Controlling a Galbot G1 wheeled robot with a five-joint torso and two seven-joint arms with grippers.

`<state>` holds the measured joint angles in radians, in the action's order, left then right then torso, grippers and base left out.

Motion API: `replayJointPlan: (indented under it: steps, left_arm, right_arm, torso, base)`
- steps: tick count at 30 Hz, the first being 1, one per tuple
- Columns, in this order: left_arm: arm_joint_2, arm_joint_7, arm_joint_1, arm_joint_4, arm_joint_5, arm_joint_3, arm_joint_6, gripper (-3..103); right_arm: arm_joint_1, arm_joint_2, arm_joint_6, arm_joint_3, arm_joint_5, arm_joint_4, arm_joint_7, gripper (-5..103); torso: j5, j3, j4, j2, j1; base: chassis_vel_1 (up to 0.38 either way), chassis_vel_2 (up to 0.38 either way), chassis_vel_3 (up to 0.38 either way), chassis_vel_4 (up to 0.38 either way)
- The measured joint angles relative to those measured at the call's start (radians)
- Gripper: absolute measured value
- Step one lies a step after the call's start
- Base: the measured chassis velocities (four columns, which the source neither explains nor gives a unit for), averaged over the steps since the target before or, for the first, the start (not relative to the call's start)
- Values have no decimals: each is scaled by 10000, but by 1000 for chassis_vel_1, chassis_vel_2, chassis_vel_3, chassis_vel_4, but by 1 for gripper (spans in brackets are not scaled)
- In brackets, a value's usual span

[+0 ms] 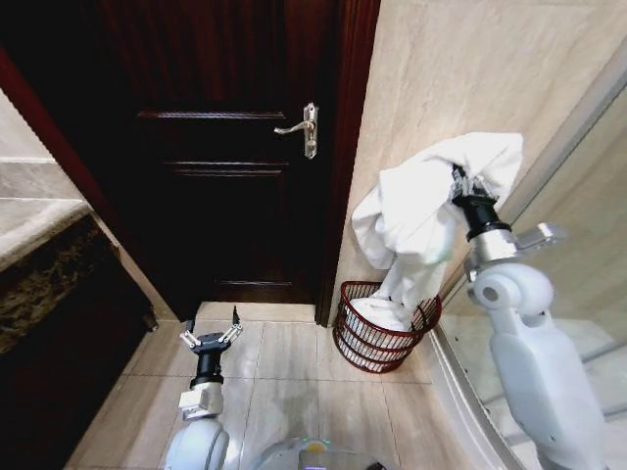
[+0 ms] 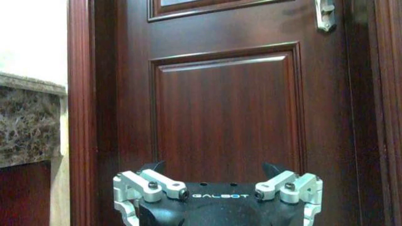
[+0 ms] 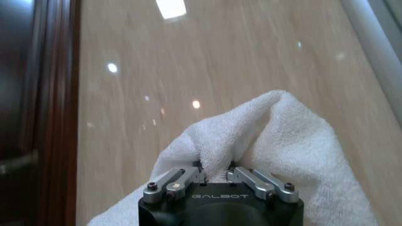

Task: Discard the used towel into the hamper.

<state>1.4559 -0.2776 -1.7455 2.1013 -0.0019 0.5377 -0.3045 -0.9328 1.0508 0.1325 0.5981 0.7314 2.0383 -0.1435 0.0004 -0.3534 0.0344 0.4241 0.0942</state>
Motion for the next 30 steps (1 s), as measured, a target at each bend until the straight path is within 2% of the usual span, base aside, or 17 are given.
replayJointPlan:
  steps: [2,9,15,27,30]
  left_arm:
    - [-24,1,5,8,-76,-33,-38,100]
    - [-145,-125,59,162,-269,-39,-41,100]
    - [-168,-169,10,194,-269,-73,-75,100]
    - [-198,-195,-85,104,-241,-27,-396,100]
    - [-197,-241,-94,119,-261,34,-374,100]
  right_arm:
    - [-523,381,-247,-164,-171,-285,147,14]
    - [-1164,920,-1132,-443,-617,-1356,656,14]
    - [-1644,1073,-1157,-394,-509,-1588,664,14]
    - [-2176,1321,-792,-300,-3,-1804,560,14]
    - [-2356,1321,288,-345,392,-1575,-10,14]
  torso:
    - [-5,0,0,0,0]
    - [-5,0,0,-1,-1]
    - [-5,48,0,-88,-39]
    - [-5,337,0,-547,-210]
    - [-3,384,1,-617,-230]
  base:
    - [0,0,0,0]
    - [0,0,0,0]
    - [0,0,0,0]
    - [0,0,0,0]
    - [0,0,0,0]
